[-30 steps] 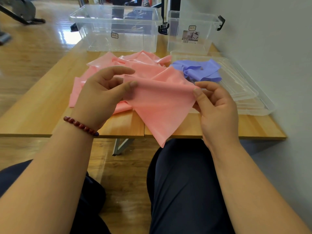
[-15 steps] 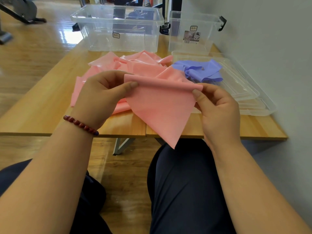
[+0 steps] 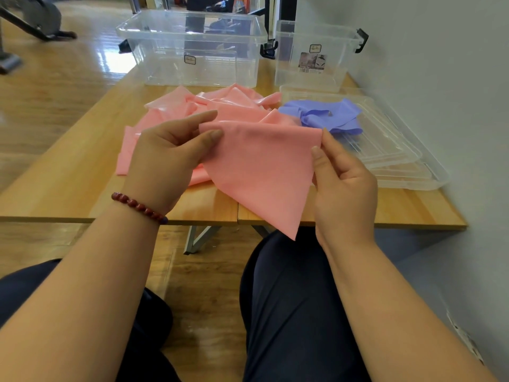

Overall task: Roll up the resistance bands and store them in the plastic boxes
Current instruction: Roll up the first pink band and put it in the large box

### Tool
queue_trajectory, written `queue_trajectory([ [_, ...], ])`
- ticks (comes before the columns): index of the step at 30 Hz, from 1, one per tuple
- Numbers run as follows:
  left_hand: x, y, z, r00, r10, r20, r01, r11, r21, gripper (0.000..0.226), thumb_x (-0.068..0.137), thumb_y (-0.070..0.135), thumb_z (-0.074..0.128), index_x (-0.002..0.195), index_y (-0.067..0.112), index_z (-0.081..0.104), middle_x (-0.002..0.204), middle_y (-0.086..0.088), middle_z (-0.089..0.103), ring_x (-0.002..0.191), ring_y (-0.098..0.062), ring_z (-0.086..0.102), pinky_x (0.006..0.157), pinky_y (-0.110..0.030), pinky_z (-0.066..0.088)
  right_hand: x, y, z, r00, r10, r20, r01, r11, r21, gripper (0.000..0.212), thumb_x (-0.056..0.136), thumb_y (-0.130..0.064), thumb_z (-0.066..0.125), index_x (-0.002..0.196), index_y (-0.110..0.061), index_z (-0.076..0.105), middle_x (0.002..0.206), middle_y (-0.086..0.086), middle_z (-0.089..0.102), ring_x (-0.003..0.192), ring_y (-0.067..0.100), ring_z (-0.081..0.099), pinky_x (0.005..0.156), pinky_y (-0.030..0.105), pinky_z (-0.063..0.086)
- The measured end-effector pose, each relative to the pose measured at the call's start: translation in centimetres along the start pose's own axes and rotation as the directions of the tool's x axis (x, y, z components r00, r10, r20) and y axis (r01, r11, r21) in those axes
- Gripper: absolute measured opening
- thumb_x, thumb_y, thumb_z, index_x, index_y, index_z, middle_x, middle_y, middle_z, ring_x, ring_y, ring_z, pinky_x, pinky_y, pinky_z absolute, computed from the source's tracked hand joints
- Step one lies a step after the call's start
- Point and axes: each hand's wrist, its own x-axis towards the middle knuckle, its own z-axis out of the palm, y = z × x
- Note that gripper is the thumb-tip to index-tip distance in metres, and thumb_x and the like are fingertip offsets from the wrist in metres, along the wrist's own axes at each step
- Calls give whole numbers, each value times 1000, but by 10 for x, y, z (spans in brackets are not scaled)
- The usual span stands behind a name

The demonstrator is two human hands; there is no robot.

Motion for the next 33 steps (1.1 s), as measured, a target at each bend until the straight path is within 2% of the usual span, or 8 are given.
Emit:
queue_trajectory([
  [4, -2, 3, 0, 999, -34, 26, 35, 999, -33, 31, 75, 30, 70, 106, 29, 69, 102, 9, 72, 103, -9, 67, 89, -31, 57, 1, -3, 0, 1000, 9, 22, -10, 999, 43, 33, 94, -24, 66, 126, -23, 67, 109, -16, 72, 101, 1, 67, 74, 17, 53],
  [8, -3, 3, -2, 995, -45, 85, 47, 999, -21, 41, 69, 37, 68, 109, 29, 68, 99, 5, 72, 98, -11, 68, 87, -31, 58, 7, -2, -2, 1000, 6, -13, -5, 999, 54, 29, 89, -17, 73, 116, -22, 67, 105, -9, 72, 96, 6, 69, 74, 21, 55],
  [11, -2, 3, -4, 996, -28, 84, 28, 1000, -6, 34, 71, 38, 69, 104, 28, 66, 82, 5, 70, 86, -13, 68, 79, -32, 59, 14, -3, -7, 1000, -12, 11, 11, 1000, 28, 21, 90, -18, 71, 106, -31, 67, 99, -9, 71, 92, 8, 67, 75, 21, 53],
  [15, -2, 3, -4, 999, 0, 35, 0, 1000, 8, 21, 71, 40, 69, 86, 26, 70, 77, 12, 71, 83, -11, 67, 74, -29, 58, 21, -2, -11, 996, 26, 85, -30, 999, 45, 5, 88, -29, 69, 91, -32, 71, 101, -4, 71, 95, 17, 67, 77, 33, 54],
  [19, -3, 1, -1, 1000, 23, -1, -23, 999, 28, 6, 86, 24, 69, 91, 27, 70, 78, 12, 72, 81, -6, 67, 73, -27, 59, 25, -3, -10, 989, 66, 134, -83, 989, 123, 14, 92, -22, 67, 98, -35, 65, 99, -1, 72, 95, 17, 67, 79, 38, 55],
  [22, -4, 2, 0, 999, 34, -7, -34, 999, 34, 14, 89, 22, 66, 99, 31, 67, 73, 14, 71, 76, -1, 66, 68, -21, 58, 26, -5, -9, 987, 47, 153, -59, 996, 72, 14, 95, -22, 64, 98, -35, 68, 98, -7, 70, 95, 14, 67, 78, 35, 56],
  [28, -2, 1, -5, 998, -8, 61, 3, 997, 81, 18, 87, 18, 69, 103, 25, 70, 96, 2, 72, 93, -11, 69, 78, -26, 59, 28, -3, -10, 993, 59, 105, -58, 998, -20, 7, 95, -31, 64, 91, -33, 70, 96, -9, 71, 91, 14, 65, 80, 35, 56],
  [33, -3, 1, -2, 1000, 2, 12, -3, 998, 61, 9, 86, 22, 69, 94, 26, 72, 92, 6, 74, 93, -13, 70, 80, -27, 58, 28, -3, -10, 993, 74, 90, -71, 997, -33, 12, 95, -32, 62, 86, -30, 69, 78, -16, 69, 75, 5, 61, 66, 25, 50],
])
